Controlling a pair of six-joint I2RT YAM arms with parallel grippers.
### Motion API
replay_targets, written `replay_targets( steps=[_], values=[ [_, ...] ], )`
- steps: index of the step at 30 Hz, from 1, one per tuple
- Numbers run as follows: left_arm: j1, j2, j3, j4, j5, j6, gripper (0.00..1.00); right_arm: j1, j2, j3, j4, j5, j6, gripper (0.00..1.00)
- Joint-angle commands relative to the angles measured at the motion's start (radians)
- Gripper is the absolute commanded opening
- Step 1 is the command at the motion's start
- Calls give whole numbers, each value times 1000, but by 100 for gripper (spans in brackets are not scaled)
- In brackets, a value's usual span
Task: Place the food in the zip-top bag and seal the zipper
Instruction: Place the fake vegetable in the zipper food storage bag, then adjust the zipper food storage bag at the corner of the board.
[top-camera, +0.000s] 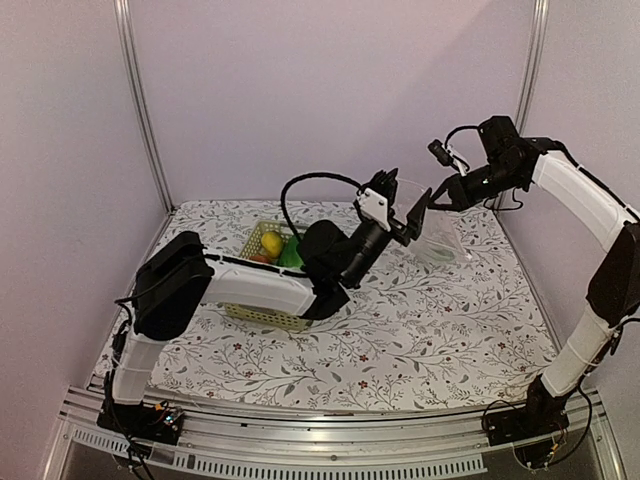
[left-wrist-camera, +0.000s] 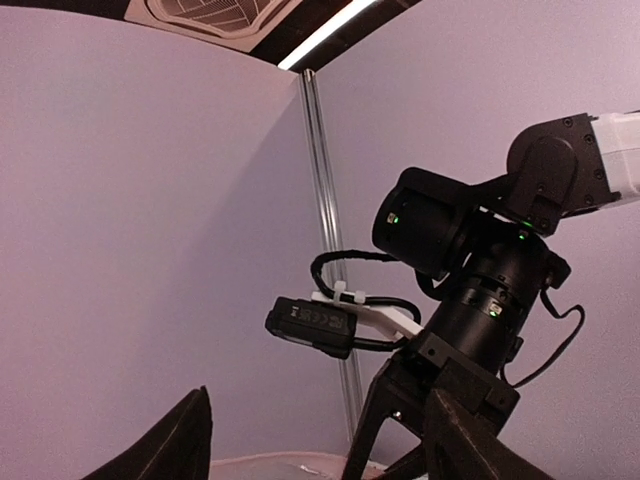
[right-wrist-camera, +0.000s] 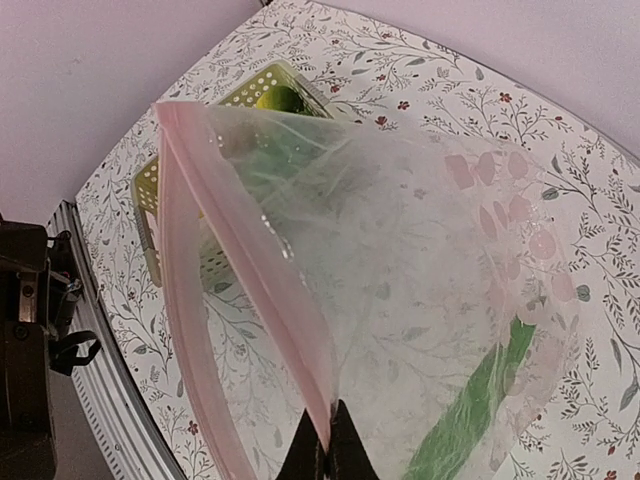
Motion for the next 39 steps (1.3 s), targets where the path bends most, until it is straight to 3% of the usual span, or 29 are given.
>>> replay_targets(
  steps=[1,10,15,18,21,27,35,39],
  values=[
    [-14,-158,-85,-52,-56,-57,72,-28,37,30,10,74,10,0],
    [-5,-423,-287,-459,-243,-258,76,-206,79,138,37,202,13,0],
    [6,-512,-359,-719,-346,-405,77,-245,60,181,78,334,-14,0],
    [16,-541,-341,-927,-368,-511,78,-245,28,163,131,376,-23,0],
    [37,-565,-328,-1117,-347,-628,78,-238,-8,93,185,319,-20,0],
    [199,-573,-239,-1518,-121,-878,74,-152,-13,-59,225,243,-61,0],
    [330,-450,-76,-1788,-49,-875,72,-68,-27,-195,253,156,-86,0],
    [356,-350,40,-1907,-122,-844,76,-57,-30,-219,252,130,-84,0]
  ],
)
